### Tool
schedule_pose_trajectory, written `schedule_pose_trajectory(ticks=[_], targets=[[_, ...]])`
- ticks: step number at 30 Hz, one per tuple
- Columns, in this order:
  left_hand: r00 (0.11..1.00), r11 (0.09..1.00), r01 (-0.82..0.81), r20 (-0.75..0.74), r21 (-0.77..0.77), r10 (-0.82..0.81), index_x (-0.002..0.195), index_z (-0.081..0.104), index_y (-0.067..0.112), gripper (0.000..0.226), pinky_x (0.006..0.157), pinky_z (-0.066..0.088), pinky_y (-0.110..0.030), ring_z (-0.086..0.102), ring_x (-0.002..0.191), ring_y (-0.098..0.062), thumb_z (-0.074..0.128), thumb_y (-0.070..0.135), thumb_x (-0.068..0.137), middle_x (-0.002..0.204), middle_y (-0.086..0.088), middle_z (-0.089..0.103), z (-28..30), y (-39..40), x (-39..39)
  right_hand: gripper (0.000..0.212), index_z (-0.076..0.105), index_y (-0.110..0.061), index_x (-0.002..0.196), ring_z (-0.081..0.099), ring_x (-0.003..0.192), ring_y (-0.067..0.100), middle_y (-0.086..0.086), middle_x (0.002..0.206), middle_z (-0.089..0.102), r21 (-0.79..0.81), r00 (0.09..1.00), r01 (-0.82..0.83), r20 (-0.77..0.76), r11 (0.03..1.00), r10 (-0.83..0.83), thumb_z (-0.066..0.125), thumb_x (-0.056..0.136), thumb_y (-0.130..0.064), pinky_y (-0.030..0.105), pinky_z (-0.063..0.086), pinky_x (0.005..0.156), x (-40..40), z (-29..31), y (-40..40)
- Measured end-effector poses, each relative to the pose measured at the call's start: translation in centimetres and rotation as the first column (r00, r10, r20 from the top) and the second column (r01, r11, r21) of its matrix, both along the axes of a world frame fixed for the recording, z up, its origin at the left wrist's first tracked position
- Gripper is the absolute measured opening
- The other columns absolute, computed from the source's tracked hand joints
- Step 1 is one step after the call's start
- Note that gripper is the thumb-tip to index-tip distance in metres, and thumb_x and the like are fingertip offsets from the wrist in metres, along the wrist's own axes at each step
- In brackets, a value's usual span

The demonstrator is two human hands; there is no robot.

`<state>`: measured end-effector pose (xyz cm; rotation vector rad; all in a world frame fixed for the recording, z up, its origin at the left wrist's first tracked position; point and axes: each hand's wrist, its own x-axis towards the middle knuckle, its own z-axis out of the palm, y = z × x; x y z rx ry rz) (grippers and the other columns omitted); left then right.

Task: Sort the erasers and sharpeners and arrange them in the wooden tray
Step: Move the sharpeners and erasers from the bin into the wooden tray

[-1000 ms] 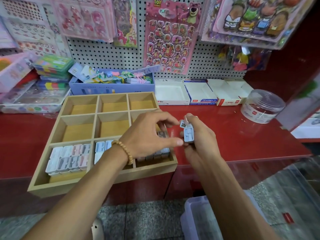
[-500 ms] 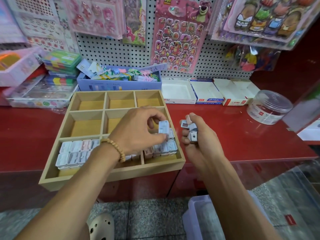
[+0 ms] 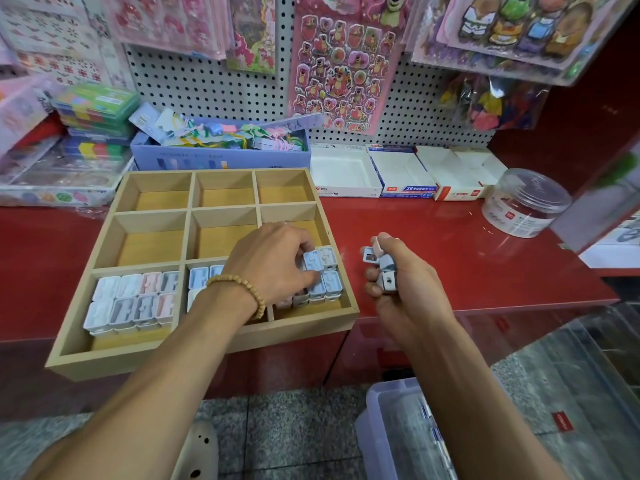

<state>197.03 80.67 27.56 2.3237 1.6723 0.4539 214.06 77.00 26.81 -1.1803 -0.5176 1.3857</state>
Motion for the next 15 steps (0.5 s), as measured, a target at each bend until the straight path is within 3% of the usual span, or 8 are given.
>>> schedule_pose_trajectory(ticks=[4,10,12,15], targets=[[1.0,1.0,0.0,0.022,-0.011,0.0,0.103,0.071,0.024,0.033,0.075,0.049,-0.028,0.054,0.084,-0.01,0.078,0.042,0.077,0.085,0.012,0.051,-0.2,0.4,0.1,0.009,0.061,-0.011,0.092,0.048,0.051,0.009,0.013,0.094,0.057,0.006,1.0,-0.023,0.016,1.0,0.023,0.065,0.094,-0.019,0.02,0.035,0.042,-0.1,0.0,-0.2],[0.999,0.999,0.009,0.044,-0.035,-0.008,0.117,0.068,0.021,0.048,0.085,0.051,-0.033,0.058,0.09,-0.012,0.077,0.045,0.077,0.097,0.007,0.058,0.0,0.9,-0.3,0.011,0.061,-0.01,0.092,0.048,0.052,0.009,0.013,0.095,0.057,0.018,0.997,-0.08,-0.007,0.997,0.08,0.065,0.094,-0.02,0.019,0.034,0.041,-0.1,0.2,-0.3],[0.974,1.0,-0.012,0.226,-0.021,0.016,0.111,0.069,0.023,0.039,0.081,0.053,-0.029,0.06,0.084,-0.01,0.076,0.044,0.078,0.092,0.011,0.063,0.6,0.5,-0.3,0.01,0.062,-0.01,0.091,0.047,0.053,0.009,0.013,0.096,0.055,0.028,0.992,-0.119,-0.04,0.992,0.12,0.064,0.094,-0.019,0.019,0.032,0.041,-0.3,0.3,-0.3],[0.79,0.984,0.019,0.606,-0.176,0.093,0.094,0.069,0.022,0.022,0.065,0.054,-0.023,0.066,0.068,-0.009,0.078,0.034,0.078,0.074,0.008,0.072,1.3,-0.5,0.2,0.012,0.063,-0.009,0.093,0.045,0.054,0.009,0.008,0.085,0.054,0.051,0.98,-0.163,-0.108,0.985,0.168,0.065,0.091,-0.02,0.018,0.03,0.041,-0.9,0.5,-0.2]])
